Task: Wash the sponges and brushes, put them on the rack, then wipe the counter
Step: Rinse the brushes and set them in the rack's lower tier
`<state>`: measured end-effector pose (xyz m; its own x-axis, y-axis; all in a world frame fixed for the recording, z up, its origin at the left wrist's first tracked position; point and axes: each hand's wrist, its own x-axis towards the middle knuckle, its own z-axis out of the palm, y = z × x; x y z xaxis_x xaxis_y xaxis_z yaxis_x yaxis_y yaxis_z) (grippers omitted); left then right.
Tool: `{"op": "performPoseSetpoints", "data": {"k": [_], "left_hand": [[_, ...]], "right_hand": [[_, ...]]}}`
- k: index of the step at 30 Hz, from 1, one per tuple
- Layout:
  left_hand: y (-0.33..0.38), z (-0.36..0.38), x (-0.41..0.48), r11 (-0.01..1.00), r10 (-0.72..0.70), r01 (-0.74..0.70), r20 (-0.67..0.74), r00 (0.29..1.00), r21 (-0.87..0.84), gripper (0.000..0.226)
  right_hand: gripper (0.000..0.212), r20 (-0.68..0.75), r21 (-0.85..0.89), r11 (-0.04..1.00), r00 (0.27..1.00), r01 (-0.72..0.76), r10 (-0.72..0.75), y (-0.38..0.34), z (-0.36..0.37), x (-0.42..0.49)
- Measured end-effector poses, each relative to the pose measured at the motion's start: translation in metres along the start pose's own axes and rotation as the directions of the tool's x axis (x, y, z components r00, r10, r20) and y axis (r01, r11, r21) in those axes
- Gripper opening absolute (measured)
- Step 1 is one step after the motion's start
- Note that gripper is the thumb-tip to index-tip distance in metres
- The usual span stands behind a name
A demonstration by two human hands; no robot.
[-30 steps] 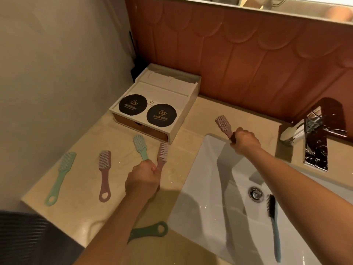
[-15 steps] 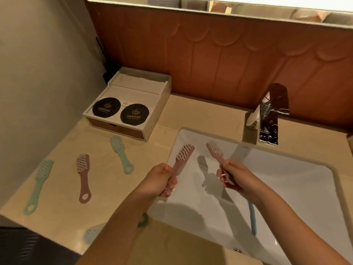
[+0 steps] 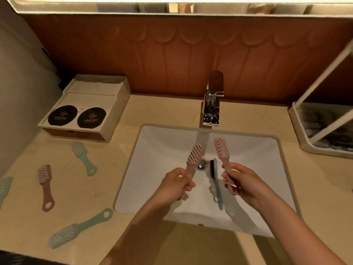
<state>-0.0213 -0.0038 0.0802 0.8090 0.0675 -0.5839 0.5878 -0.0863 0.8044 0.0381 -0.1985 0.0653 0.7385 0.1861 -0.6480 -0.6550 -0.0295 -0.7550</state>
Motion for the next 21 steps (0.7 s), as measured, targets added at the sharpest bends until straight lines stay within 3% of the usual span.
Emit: {"op": "performPoseSetpoints", "data": {"k": [6,10,16,21], "left_hand": [[0.02,0.051,-0.005,0.995,0.089,-0.091,0.044,0.995,0.044,0.021],[0.032,0.092,-0.007,0.987,0.129,-0.134,0.059,0.99,0.093,0.013],[0.052,0.162,-0.006,0.991,0.111,-0.093,0.217,0.97,-0.093,0.011],[0.065,0.218,0.006,0.988,0.086,-0.047,0.269,0.959,-0.15,0.023]], "right_hand": [[0.02,-0.063,-0.234,0.962,0.985,0.14,-0.159,0.011,-0.054,-0.021],[0.018,-0.06,-0.261,0.939,0.967,0.225,-0.248,0.012,-0.097,-0.04],[0.014,-0.118,-0.189,0.951,0.956,0.246,-0.27,0.005,-0.172,-0.058],[0.014,-0.097,-0.012,0.976,0.971,0.218,-0.218,0.001,-0.218,-0.057]]}}
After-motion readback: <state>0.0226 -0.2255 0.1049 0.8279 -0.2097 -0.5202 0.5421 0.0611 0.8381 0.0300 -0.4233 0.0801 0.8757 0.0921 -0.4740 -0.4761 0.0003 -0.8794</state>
